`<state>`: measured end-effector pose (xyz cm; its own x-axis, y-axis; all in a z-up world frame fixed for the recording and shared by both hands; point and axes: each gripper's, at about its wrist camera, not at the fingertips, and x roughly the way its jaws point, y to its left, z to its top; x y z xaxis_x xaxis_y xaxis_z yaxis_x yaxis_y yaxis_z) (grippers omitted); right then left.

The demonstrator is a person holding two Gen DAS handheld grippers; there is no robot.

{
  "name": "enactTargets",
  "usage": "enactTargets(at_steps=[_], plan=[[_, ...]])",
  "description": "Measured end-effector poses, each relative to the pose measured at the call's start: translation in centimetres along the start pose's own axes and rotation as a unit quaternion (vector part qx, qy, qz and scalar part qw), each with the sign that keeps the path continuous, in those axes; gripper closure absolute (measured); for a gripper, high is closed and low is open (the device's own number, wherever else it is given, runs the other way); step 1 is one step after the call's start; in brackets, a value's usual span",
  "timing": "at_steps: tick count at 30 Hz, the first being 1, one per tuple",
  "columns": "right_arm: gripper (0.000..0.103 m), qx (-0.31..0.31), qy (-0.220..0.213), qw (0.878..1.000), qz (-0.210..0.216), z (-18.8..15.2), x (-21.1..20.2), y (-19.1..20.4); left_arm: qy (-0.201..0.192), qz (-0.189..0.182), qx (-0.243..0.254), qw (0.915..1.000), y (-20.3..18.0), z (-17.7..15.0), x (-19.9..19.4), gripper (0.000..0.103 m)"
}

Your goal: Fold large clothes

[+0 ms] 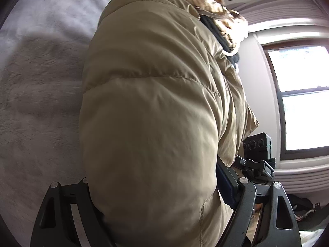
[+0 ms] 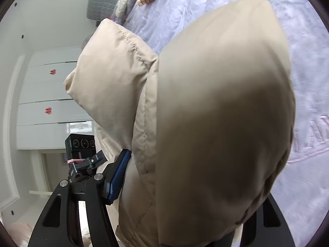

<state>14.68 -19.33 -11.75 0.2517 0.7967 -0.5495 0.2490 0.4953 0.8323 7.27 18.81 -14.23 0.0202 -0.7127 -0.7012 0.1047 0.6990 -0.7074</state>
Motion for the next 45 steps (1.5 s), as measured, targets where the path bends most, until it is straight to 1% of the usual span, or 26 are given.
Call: enactTargets(at_steps=[3, 4, 6, 9, 11, 15, 16, 18, 20, 22, 24, 25, 26, 27, 28, 30, 32, 33, 34, 35, 36, 38, 40, 41, 42, 45], plan=[[0.035, 0.020, -0.003, 0.999, -0.024, 0.1, 1.7, -0.6, 0.012, 0.005, -0.024, 0.9996, 3.0, -0.1, 0.9, 0.017], [0.034, 0.026, -0.006, 0.999, -0.029, -0.8, 2.1, -0.4, 0.016, 0.005, -0.030, 0.9994, 3.5, -0.1, 1.4, 0.015], [0.033, 0.044, -0.014, 0.998, -0.034, -1.5, 2.4, -0.9, 0.021, 0.008, -0.040, 0.9990, 4.3, -0.5, 1.8, 0.011], [0.032, 0.054, -0.021, 0.997, -0.052, -2.0, 1.7, -1.3, 0.020, 0.013, -0.041, 0.9989, 4.4, -0.4, 1.7, 0.010], [0.031, 0.046, -0.023, 0.996, -0.074, -2.3, 1.1, -0.5, 0.017, 0.025, -0.037, 0.9988, 3.9, -0.4, 2.2, 0.010], [0.029, 0.024, -0.030, 0.992, -0.124, -2.9, -0.8, 1.1, 0.004, 0.084, -0.008, 0.9964, 2.4, -1.2, 0.4, 0.010], [0.028, 0.016, -0.035, 0.990, -0.138, -3.4, -1.5, 1.7, -0.001, 0.099, 0.002, 0.9951, 3.8, -0.9, -0.1, 0.010], [0.026, 0.006, -0.049, 0.986, -0.160, -4.4, -2.2, 2.9, -0.023, 0.139, 0.032, 0.9895, 2.8, -1.3, -1.7, 0.010], [0.026, 0.001, -0.064, 0.982, -0.179, -5.9, -3.9, 3.2, -0.054, 0.164, 0.065, 0.9828, 1.6, -1.2, -3.1, 0.011], [0.026, 0.002, -0.081, 0.978, -0.193, -7.6, -5.4, 3.5, -0.080, 0.164, 0.095, 0.9786, 0.5, -0.9, -4.9, 0.023], [0.026, 0.003, -0.097, 0.973, -0.209, -9.3, -7.1, 3.3, -0.081, 0.149, 0.124, 0.9777, -1.5, -0.2, -5.5, 0.040], [0.033, 0.002, -0.105, 0.971, -0.214, -9.8, -7.7, 3.4, -0.080, 0.141, 0.134, 0.9777, -2.7, 0.3, -5.3, 0.045], [0.054, -0.004, -0.111, 0.970, -0.218, -10.2, -8.1, 3.9, -0.077, 0.129, 0.148, 0.9775, -3.3, 0.7, -5.3, 0.048], [0.064, -0.010, -0.114, 0.968, -0.224, -10.7, -8.4, 4.4, -0.072, 0.118, 0.166, 0.9765, -4.6, 1.1, -4.7, 0.048], [0.074, -0.019, -0.119, 0.967, -0.226, -11.0, -8.5, 5.0, -0.070, 0.113, 0.178, 0.9751, -5.0, 1.2, -4.7, 0.048], [0.075, -0.051, -0.129, 0.968, -0.209, -12.0, -8.9, 7.0, -0.063, 0.108, 0.201, 0.9716, -7.4, 2.5, -2.2, 0.048], [0.075, -0.087, -0.121, 0.971, -0.188, -12.8, -8.7, 8.7, -0.051, 0.108, 0.211, 0.9701, -9.7, 4.1, 0.7, 0.048], [0.075, -0.102, -0.111, 0.971, -0.184, -13.0, -7.8, 9.8, -0.042, 0.113, 0.212, 0.9698, -10.3, 4.8, 2.5, 0.048], [0.075, -0.117, -0.095, 0.971, -0.188, -13.4, -7.0, 10.3, -0.040, 0.124, 0.211, 0.9687, -10.6, 4.6, 3.6, 0.048], [0.075, -0.128, -0.082, 0.968, -0.198, -13.5, -5.9, 10.7, -0.036, 0.140, 0.211, 0.9666, -11.1, 5.2, 5.2, 0.048], [0.075, -0.137, -0.067, 0.964, -0.219, -13.8, -4.8, 10.6, -0.031, 0.153, 0.213, 0.9643, -11.4, 5.7, 6.8, 0.048], [0.075, -0.133, -0.044, 0.956, -0.258, -13.4, -2.5, 9.5, -0.022, 0.172, 0.210, 0.9622, -11.1, 6.4, 9.1, 0.048], [0.076, -0.115, -0.028, 0.951, -0.285, -13.5, -1.0, 7.3, -0.013, 0.188, 0.205, 0.9604, -10.1, 6.5, 10.8, 0.048], [0.080, -0.108, -0.026, 0.948, -0.298, -13.4, -0.6, 6.3, -0.012, 0.192, 0.204, 0.9599, -10.0, 6.7, 11.4, 0.048], [0.082, -0.100, -0.025, 0.947, -0.305, -13.3, -0.3, 5.3, -0.011, 0.194, 0.205, 0.9592, -9.8, 7.0, 12.0, 0.048], [0.086, -0.071, -0.026, 0.954, -0.290, -13.0, -0.1, 2.9, -0.011, 0.198, 0.207, 0.9581, -9.5, 7.0, 12.7, 0.048]])
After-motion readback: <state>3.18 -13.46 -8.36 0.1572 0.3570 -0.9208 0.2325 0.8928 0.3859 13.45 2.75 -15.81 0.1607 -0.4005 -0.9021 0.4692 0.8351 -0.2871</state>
